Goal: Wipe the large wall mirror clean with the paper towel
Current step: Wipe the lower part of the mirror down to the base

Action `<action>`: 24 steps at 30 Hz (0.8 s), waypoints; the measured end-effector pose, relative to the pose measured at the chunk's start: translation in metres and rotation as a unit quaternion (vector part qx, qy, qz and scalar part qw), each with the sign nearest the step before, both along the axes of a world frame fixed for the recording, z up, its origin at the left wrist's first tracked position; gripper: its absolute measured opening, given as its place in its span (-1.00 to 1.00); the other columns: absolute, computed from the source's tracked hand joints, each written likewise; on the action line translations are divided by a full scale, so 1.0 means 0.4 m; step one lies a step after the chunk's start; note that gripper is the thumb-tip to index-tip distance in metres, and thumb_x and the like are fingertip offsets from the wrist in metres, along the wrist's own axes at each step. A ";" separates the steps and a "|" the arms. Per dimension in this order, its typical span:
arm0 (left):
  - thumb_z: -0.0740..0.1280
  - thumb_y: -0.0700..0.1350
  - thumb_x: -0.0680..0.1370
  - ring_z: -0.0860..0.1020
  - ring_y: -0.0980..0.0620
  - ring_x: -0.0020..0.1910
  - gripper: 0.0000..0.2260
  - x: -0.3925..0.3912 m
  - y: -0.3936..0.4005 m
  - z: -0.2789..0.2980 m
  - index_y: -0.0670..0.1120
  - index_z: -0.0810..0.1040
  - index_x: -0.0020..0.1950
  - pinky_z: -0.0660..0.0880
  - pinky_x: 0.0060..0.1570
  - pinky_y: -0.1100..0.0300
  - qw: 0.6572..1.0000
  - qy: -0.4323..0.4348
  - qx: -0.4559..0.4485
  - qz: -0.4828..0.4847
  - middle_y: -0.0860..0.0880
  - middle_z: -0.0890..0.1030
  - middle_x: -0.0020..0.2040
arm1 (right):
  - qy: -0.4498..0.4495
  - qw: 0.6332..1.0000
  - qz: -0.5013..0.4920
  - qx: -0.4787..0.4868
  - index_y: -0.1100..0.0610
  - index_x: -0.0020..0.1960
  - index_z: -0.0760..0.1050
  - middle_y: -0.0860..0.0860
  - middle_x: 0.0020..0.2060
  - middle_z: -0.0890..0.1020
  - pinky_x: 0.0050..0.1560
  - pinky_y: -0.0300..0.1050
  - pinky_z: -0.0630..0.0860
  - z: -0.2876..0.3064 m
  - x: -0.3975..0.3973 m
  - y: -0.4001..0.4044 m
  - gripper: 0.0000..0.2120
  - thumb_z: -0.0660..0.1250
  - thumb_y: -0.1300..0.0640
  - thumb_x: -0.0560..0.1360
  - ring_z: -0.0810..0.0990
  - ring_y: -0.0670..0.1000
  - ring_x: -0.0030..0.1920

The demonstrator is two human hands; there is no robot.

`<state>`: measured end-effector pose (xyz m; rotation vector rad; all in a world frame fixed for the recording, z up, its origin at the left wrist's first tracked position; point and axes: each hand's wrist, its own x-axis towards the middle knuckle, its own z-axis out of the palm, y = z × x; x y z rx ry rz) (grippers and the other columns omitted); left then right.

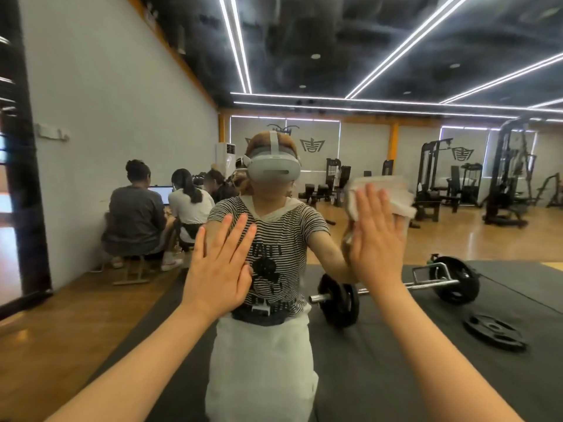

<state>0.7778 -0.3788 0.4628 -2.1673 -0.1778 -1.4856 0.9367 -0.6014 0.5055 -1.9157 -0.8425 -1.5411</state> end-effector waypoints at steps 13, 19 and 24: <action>0.08 0.00 0.52 -0.08 -0.06 0.58 -0.38 0.005 0.003 -0.004 -0.10 0.03 0.56 -0.16 0.51 -0.14 1.000 -0.002 0.010 0.005 -0.04 -0.13 0.60 | 0.023 0.999 0.018 0.033 0.13 0.55 0.05 0.10 0.51 0.20 0.40 0.31 0.14 -0.042 -0.204 0.277 -0.40 0.08 0.13 0.54 0.12 0.10 0.51; 0.08 0.02 0.52 -0.01 -0.07 0.57 -0.38 0.003 0.000 -0.006 -0.08 0.04 0.57 -0.12 0.50 -0.13 1.000 0.000 -0.002 -0.002 -0.05 -0.08 0.61 | -0.100 0.988 0.011 -0.120 0.12 0.54 0.10 0.06 0.52 0.20 0.42 0.14 0.03 -0.037 -0.104 0.148 -0.40 0.11 0.11 0.51 0.11 0.06 0.52; 0.08 0.01 0.51 0.13 -0.13 0.52 -0.40 -0.003 -0.006 -0.001 -0.11 0.12 0.54 -0.10 0.49 -0.13 1.000 0.007 -0.011 0.006 -0.11 0.12 0.55 | -0.013 1.000 0.012 -0.005 0.17 0.53 0.16 0.18 0.48 0.29 0.47 0.08 -0.09 -0.024 -0.039 0.053 -0.45 0.04 0.12 0.55 0.12 0.12 0.50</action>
